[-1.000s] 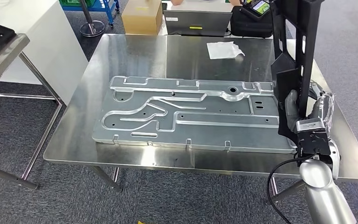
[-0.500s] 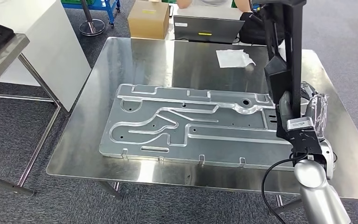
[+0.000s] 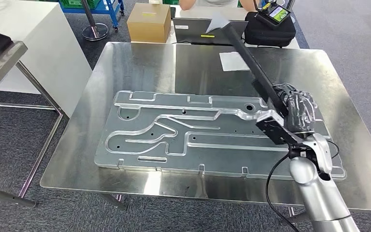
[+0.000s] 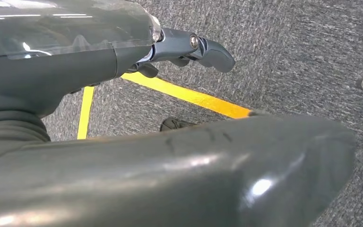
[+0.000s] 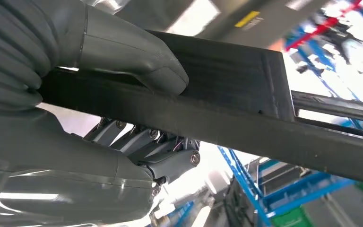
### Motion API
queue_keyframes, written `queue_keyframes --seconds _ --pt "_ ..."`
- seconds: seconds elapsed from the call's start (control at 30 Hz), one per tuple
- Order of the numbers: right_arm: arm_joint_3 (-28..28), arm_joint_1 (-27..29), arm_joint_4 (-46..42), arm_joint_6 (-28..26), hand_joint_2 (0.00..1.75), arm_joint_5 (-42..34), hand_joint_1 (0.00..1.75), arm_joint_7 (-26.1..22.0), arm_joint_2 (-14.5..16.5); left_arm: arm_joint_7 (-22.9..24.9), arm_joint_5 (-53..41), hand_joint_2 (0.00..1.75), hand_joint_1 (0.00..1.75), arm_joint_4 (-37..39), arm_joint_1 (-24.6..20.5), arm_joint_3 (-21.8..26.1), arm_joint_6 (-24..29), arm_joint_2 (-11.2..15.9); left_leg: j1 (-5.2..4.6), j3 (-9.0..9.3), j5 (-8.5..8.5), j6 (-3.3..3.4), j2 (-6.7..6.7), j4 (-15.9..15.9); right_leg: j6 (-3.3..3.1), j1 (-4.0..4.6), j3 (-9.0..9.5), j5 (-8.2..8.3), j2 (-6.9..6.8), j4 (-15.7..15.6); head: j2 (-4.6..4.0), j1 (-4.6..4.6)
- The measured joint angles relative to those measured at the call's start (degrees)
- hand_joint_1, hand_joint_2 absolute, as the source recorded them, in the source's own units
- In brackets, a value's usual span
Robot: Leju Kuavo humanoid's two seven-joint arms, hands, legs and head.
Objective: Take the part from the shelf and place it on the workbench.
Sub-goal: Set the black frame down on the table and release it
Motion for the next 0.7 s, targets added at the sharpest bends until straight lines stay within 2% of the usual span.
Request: queue_keyframes --seconds 0.27,0.5,0.7 --pt "4.65 -5.72 11.35 0.37 1.75 15.67 1.75 2.85 2.43 0.86 -1.27 0.00 0.00 0.00 -0.50 0.00 -0.72 0.00 0.08 0.00 0.15 -0.25 -0.01 -0.04 -0.17 0.21 0.03 0.11 -0.04 0.02 0.00 0.00" --pt "9.89 -8.35 21.65 0.81 1.75 22.53 1.75 2.11 6.22 1.56 -1.77 0.00 0.00 0.00 -0.70 0.01 -0.73 0.00 0.10 0.02 0.16 -0.26 0.01 -0.04 -0.12 0.18 0.09 0.16 0.00 -0.03 0.00 0.00" --pt "14.35 -12.57 30.93 0.83 1.75 24.04 1.75 -0.24 8.94 1.74 -1.76 0.00 0.00 0.00 -1.01 0.37 -0.37 -0.01 0.15 0.28 0.07 -0.35 0.57 -0.04 -0.15 0.24 0.20 0.34 0.63 -0.15 0.00 0.00"
